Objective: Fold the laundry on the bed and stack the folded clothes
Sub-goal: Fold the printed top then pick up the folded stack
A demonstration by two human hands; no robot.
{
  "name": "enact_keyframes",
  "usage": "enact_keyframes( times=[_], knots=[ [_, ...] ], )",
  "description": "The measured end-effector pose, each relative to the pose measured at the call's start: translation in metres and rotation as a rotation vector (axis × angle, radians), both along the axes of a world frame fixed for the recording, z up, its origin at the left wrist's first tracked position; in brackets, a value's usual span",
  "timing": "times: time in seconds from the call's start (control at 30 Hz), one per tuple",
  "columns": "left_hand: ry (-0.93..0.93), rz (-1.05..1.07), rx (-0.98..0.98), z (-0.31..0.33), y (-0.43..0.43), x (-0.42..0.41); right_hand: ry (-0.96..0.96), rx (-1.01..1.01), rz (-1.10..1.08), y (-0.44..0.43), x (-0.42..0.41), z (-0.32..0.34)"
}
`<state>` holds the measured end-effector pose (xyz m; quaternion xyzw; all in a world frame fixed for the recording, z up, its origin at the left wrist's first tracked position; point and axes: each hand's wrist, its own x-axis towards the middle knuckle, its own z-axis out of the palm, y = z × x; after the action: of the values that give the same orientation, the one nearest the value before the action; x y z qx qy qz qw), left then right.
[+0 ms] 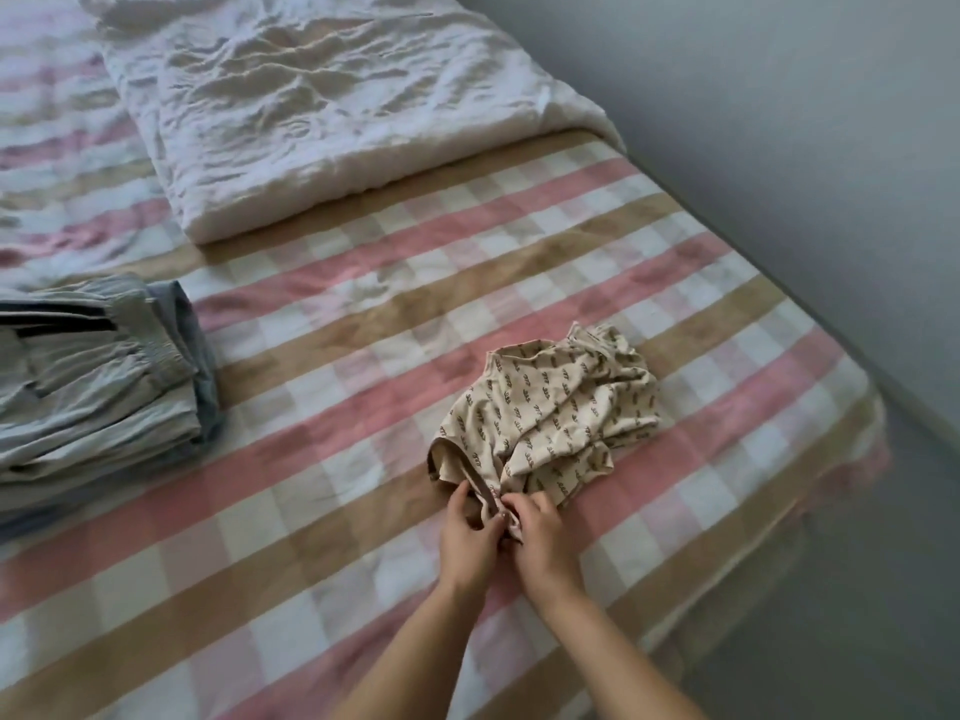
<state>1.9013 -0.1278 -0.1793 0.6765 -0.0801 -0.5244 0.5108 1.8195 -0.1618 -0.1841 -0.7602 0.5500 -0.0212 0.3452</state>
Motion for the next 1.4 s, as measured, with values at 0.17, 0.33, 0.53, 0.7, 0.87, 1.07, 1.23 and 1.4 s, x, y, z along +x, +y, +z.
enact_keyframes(
  times=[0.17,0.33,0.53,0.7,0.87,1.07,1.23,1.4],
  knots=[
    [-0.161,0.056,-0.127,0.054,0.026,0.033,-0.378,-0.017,-0.089,0.023,0.024,0.061],
    [-0.305,0.065,-0.279,0.120,0.098,0.077,-0.602,0.091,-0.060,0.083,0.064,0.129],
    [-0.138,0.192,-0.301,0.145,0.208,0.138,-0.691,0.251,0.015,0.176,0.117,0.152],
    [-0.172,0.224,-0.232,0.135,0.291,0.172,-0.682,0.426,0.076,0.251,0.151,0.136],
    [-0.203,0.315,0.018,0.074,0.348,0.179,-0.401,0.518,0.276,0.306,0.168,0.077],
    [-0.095,0.509,0.255,0.007,0.372,0.148,0.137,0.471,0.771,0.300,0.174,0.033],
    [-0.145,0.633,0.257,-0.004,0.385,0.123,-0.042,0.115,0.686,0.229,0.223,0.051],
    [-0.169,0.732,0.260,-0.012,0.387,0.122,0.215,0.038,1.044,0.198,0.279,0.019]
  ],
)
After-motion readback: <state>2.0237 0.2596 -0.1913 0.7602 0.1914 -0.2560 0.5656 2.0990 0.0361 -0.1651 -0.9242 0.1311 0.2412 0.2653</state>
